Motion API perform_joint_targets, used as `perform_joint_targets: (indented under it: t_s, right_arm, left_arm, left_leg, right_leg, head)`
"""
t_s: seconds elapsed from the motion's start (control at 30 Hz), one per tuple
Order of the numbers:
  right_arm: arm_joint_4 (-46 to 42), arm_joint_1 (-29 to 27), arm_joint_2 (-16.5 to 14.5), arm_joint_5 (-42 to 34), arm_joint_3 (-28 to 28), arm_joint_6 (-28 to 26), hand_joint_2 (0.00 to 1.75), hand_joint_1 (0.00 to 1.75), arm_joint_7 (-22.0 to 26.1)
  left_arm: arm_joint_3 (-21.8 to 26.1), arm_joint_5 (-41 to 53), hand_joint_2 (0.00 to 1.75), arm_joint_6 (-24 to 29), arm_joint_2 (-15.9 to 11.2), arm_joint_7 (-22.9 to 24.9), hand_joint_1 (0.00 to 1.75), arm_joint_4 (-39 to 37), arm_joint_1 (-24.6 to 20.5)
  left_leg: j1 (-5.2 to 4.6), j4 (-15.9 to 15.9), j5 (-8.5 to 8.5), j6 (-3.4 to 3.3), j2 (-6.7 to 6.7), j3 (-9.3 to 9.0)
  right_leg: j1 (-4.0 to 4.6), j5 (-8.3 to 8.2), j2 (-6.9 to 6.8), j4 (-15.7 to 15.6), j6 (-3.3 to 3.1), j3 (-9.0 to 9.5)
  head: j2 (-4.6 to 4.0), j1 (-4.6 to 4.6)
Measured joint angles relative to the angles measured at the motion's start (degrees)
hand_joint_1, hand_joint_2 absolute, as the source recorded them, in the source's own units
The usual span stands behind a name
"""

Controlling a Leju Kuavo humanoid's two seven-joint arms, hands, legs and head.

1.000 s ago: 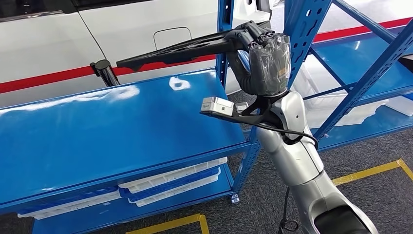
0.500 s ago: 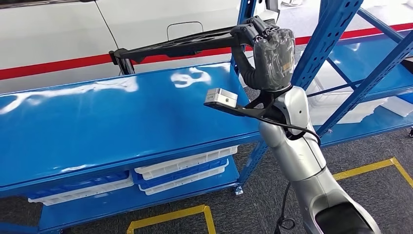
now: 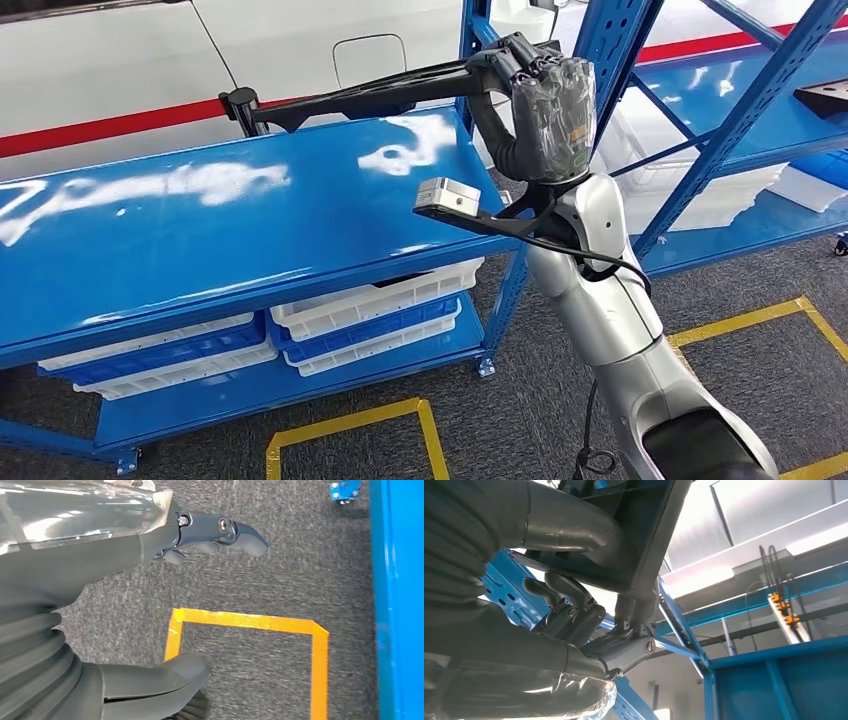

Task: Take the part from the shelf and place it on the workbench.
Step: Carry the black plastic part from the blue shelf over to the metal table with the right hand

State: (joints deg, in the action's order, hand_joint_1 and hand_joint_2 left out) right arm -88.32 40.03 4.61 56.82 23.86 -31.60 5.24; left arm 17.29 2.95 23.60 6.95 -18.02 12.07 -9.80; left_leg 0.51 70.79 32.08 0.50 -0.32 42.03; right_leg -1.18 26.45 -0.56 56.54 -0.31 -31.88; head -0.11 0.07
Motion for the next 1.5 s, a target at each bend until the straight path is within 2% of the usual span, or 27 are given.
perform_joint_targets:
  t_s: [0.03, 0.07, 0.1, 0.13, 0.17, 0.23, 0.27, 0.33, 0.37, 0.43, 0.5, 0.53, 0.57, 0.6, 0.63, 0.7, 1.03, 1.13, 1.2, 1.27, 1.3, 1.33, 1.37, 1.4, 1.43, 1.47, 1.5]
  right_arm:
    - [0.1, -0.1, 0.0, 0.0, 0.0, -0.1, 1.75, 1.75, 0.1]
    - [0.3, -0.3, -0.1, -0.1, 0.1, -0.2, 1.75, 1.75, 0.2]
    - [0.4, -0.4, -0.1, -0.1, 0.1, -0.4, 1.75, 1.75, 0.2]
    - [0.5, -0.5, -0.1, -0.2, 0.1, -0.5, 1.75, 1.75, 0.3]
    - [0.5, -0.5, -0.1, -0.2, 0.1, -0.6, 1.75, 1.75, 0.3]
    - [0.5, -0.6, -0.3, -0.2, 0.0, -0.8, 1.75, 1.75, 0.4]
    - [0.5, -0.6, -0.4, -0.2, 0.0, -1.0, 1.75, 1.75, 0.4]
    - [0.5, -0.7, -0.4, -0.2, 0.0, -1.2, 1.75, 1.75, 0.4]
    - [0.5, -0.7, -0.4, -0.2, -0.1, -1.3, 1.75, 1.75, 0.4]
    - [0.5, -0.8, -0.4, -0.3, -0.3, -1.4, 1.75, 1.75, 0.4]
    - [0.5, -0.9, -0.4, -0.3, -0.4, -1.4, 1.75, 1.75, 0.4]
    - [0.5, -1.0, -0.4, -0.3, -0.4, -1.4, 1.75, 1.75, 0.4]
    - [0.5, -1.1, -0.4, -0.3, -0.4, -1.4, 1.75, 1.75, 0.4]
    - [0.5, -1.2, -0.4, -0.3, -0.5, -1.4, 1.75, 1.75, 0.4]
    - [0.5, -1.3, -0.4, -0.3, -0.5, -1.4, 1.75, 1.75, 0.4]
    - [0.5, -1.3, -0.4, -0.3, -0.5, -1.4, 1.75, 1.75, 0.4]
    - [0.5, -1.3, -0.4, -0.3, -0.5, -1.4, 1.75, 1.75, 0.4]
    - [0.5, -1.3, -0.4, -0.3, -0.5, -1.4, 1.75, 1.75, 0.4]
    - [0.4, -1.2, -0.5, -0.2, -0.5, -1.4, 1.75, 1.75, 0.4]
    - [0.3, -1.1, -0.6, -0.2, -0.5, -1.4, 1.75, 1.75, 0.4]
    - [0.3, -1.1, -0.7, -0.2, -0.5, -1.4, 1.75, 1.75, 0.4]
    - [0.3, -1.1, -0.8, -0.2, -0.5, -1.4, 1.75, 1.75, 0.4]
    - [0.3, -1.2, -0.9, -0.2, -0.5, -1.4, 1.75, 1.75, 0.4]
    - [0.3, -1.3, -0.9, -0.2, -0.4, -1.4, 1.75, 1.75, 0.4]
    - [0.3, -1.4, -0.9, -0.2, -0.5, -1.4, 1.75, 1.75, 0.4]
    - [0.3, -1.4, -0.9, -0.2, -0.6, -1.4, 1.75, 1.75, 0.4]
    - [0.2, -1.5, -0.8, -0.3, -0.7, -1.4, 1.75, 1.75, 0.4]
  left_arm:
    - [0.0, 0.0, 1.75, 0.1, 0.0, 0.0, 0.0, 0.0, 0.0]
    - [0.1, 0.0, 1.75, 0.2, 0.0, 0.0, 0.0, 0.0, 0.0]
    - [0.2, 0.0, 1.75, 0.4, -0.1, 0.0, 0.0, 0.0, 0.0]
    - [0.3, 0.0, 1.75, 0.6, -0.1, 0.0, 0.0, 0.0, -0.1]
    - [0.3, 0.0, 1.75, 0.7, -0.1, 0.0, 0.0, 0.0, -0.1]
    - [0.4, 0.0, 1.75, 0.9, -0.1, 0.0, 0.0, 0.0, -0.3]
    - [0.4, 0.1, 1.75, 0.9, -0.1, 0.0, 0.0, 0.0, -0.4]
    - [0.4, 0.1, 1.75, 1.0, -0.1, 0.0, 0.0, 0.0, -0.4]
    - [0.4, 0.1, 1.75, 1.0, -0.1, 0.0, 0.0, 0.0, -0.4]
    - [0.4, 0.1, 1.75, 1.1, 0.0, 0.0, 0.0, 0.0, -0.5]
    - [0.5, 0.1, 1.75, 1.1, -0.1, 0.0, 0.0, 0.0, -0.6]
    - [0.5, 0.1, 1.75, 1.1, -0.1, 0.0, 0.0, 0.0, -0.6]
    - [0.5, 0.1, 1.75, 1.1, 0.0, 0.0, 0.0, 0.0, -0.6]
    - [0.5, 0.1, 1.75, 1.1, 0.0, 0.0, 0.0, 0.0, -0.6]
    - [0.5, 0.1, 1.75, 1.1, 0.0, 0.0, 0.0, 0.0, -0.6]
    - [0.5, 0.1, 1.75, 1.1, 0.0, 0.0, 0.0, 0.0, -0.6]
    - [0.5, 0.1, 1.75, 1.1, 0.0, 0.0, 0.0, 0.0, -0.6]
    - [0.5, 0.1, 1.75, 1.1, 0.0, 0.0, 0.0, 0.0, -0.6]
    - [0.5, 0.1, 1.75, 1.1, 0.0, 0.0, 0.0, 0.0, -0.6]
    - [0.5, 0.1, 1.75, 1.1, 0.0, 0.0, 0.0, 0.0, -0.6]
    - [0.5, 0.1, 1.75, 1.1, 0.0, 0.0, 0.0, 0.0, -0.6]
    - [0.5, 0.1, 1.75, 1.1, -0.1, 0.0, 0.0, 0.0, -0.5]
    - [0.5, 0.1, 1.75, 1.1, -0.1, 0.0, 0.0, 0.0, -0.5]
    - [0.5, 0.1, 1.75, 1.1, -0.2, 0.0, 0.0, 0.0, -0.5]
    - [0.5, 0.1, 1.75, 1.1, -0.2, 0.0, 0.0, 0.0, -0.6]
    - [0.5, 0.1, 1.75, 1.1, -0.2, 0.0, 0.0, 0.0, -0.7]
    - [0.5, 0.1, 1.75, 1.1, -0.2, 0.0, 0.0, 0.0, -0.8]
  left_leg:
    - [0.24, 2.5, 0.39, 0.34, 0.04, 0.16]
    - [0.53, 3.5, -0.54, 0.65, 0.09, -0.47]
    - [0.82, 2.3, -2.3, 0.9, 0.14, -2.05]
    - [1.11, -0.6, -3.73, 1.17, 0.15, -4.47]
    - [1.21, -4.3, -4.09, 1.44, 0.09, -7.29]
    - [1.08, -10.2, -2.75, 1.4, -0.15, -11.04]
    - [0.82, -11.3, -2.07, 1.1, -0.24, -11.55]
    - [0.51, -11.8, -2.7, -0.24, -0.1, -11.0]
    - [0.38, -11.9, -3.3, -1.14, 0.01, -10.55]
    - [0.32, -12.2, -4.63, -2.79, 0.28, -9.3]
    - [0.14, -12.2, -5.89, -3.4, 0.36, -7.68]
    - [0.07, -12.2, -6.55, -3.43, 0.37, -6.85]
    - [0.01, -12.1, -7.2, -3.4, 0.38, -6.03]
    - [-0.03, -12.1, -7.85, -3.32, 0.38, -5.24]
    - [-0.05, -12.1, -8.36, -3.22, 0.38, -4.62]
    - [-0.06, -12.1, -8.89, -3.07, 0.38, -4.02]
    - [-0.06, -12.1, -8.95, -3.05, 0.38, -3.96]
    - [-0.06, -12.1, -9.25, -2.94, 0.36, -3.71]
    - [-0.17, -12.0, -9.75, -2.6, 0.32, -3.42]
    - [-0.15, -12.1, -10.46, -1.52, 0.21, -2.82]
    - [-0.01, -10.0, -8.35, -0.88, 0.17, -1.94]
    - [0.17, -5.8, -5.43, -0.17, 0.13, -0.63]
    - [0.42, -1.8, -3.09, 0.34, 0.14, -0.2]
    - [0.68, -1.6, -1.34, 0.83, 0.11, -2.61]
    - [0.79, -3.9, -2.05, 0.28, 0.17, -5.23]
    - [0.79, -8.1, -4.31, -0.68, 0.32, -7.24]
    - [0.66, -12.1, -5.79, -1.73, 0.46, -8.25]
  right_leg:
    - [-0.01, -0.52, -0.01, 0.1, 0.16, -0.72]
    - [-0.08, -1.03, -0.02, 0.2, 0.42, -1.52]
    - [-0.21, -1.42, -0.02, 0.5, 0.72, -2.28]
    - [-0.34, -1.71, -0.03, 1.0, 1.02, -3.01]
    - [-0.39, -1.97, -0.02, 1.4, 1.38, -3.75]
    - [-0.2, -2.49, -0.03, 2.2, 2.18, -4.64]
    - [-0.05, -2.88, -0.03, 2.2, 2.71, -4.87]
    - [0.04, -3.5, -0.02, 2.2, 3.7, -5.22]
    - [0.01, -2.92, 0.04, 2.7, 3.82, -5.79]
    - [-0.14, 0.89, 0.16, 6.8, 3.36, -7.74]
    - [-0.09, 5.5, 0.25, 14.4, 3.12, -9.87]
    - [-0.06, 6.49, 0.28, 17.6, 3.44, -10.32]
    - [-0.03, 6.35, 0.3, 19.3, 3.95, -9.99]
    - [0.01, 5.3, 0.31, 18.9, 4.53, -8.63]
    - [0.03, 4.07, 0.32, 17.4, 4.96, -6.95]
    - [0.07, 2.59, 0.31, 14.5, 5.31, -4.48]
    - [0.08, 2.48, 0.31, 14.1, 5.31, -4.16]
    - [0.08, 2.22, 0.31, 11.4, 5.15, -2.19]
    - [0.35, 3.39, 0.34, 5.9, 4.39, 1.68]
    - [0.18, 3.88, 0.31, 0.5, 2.61, 4.36]
    - [0.07, 3.16, 0.24, -0.4, 1.68, 3.85]
    - [-0.18, 1.81, 0.15, -0.3, 0.92, 2.45]
    - [-0.17, 0.59, 0.06, -0.1, 0.74, 0.97]
    - [-0.12, -0.71, 0.05, 0.5, 0.89, -1.1]
    - [0.01, -1.98, 0.04, 1.1, 1.87, -2.97]
    - [0.08, 0.0, 0.1, 5.7, 2.42, -5.61]
    - [0.2, 2.23, 0.17, 10.8, 2.99, -7.68]
  head:
    - [0.0, 0.01]
    - [0.0, 0.0]
    - [0.0, -0.01]
    - [0.0, -0.01]
    - [0.0, -0.05]
    - [0.0, -0.02]
    - [0.0, -0.01]
    - [0.0, 0.06]
    - [0.0, 0.06]
    - [0.01, 0.18]
    - [0.01, 0.33]
    - [0.0, 0.34]
    - [0.0, 0.36]
    - [0.0, 0.37]
    - [0.0, 0.37]
    - [0.0, 0.37]
    - [0.0, 0.37]
    - [0.0, 0.37]
    - [0.01, 0.36]
    - [0.01, 0.3]
    - [0.01, 0.2]
    - [0.0, 0.12]
    - [0.0, 0.04]
    - [0.0, -0.03]
    - [0.0, 0.02]
    - [0.0, 0.13]
    - [0.0, 0.27]
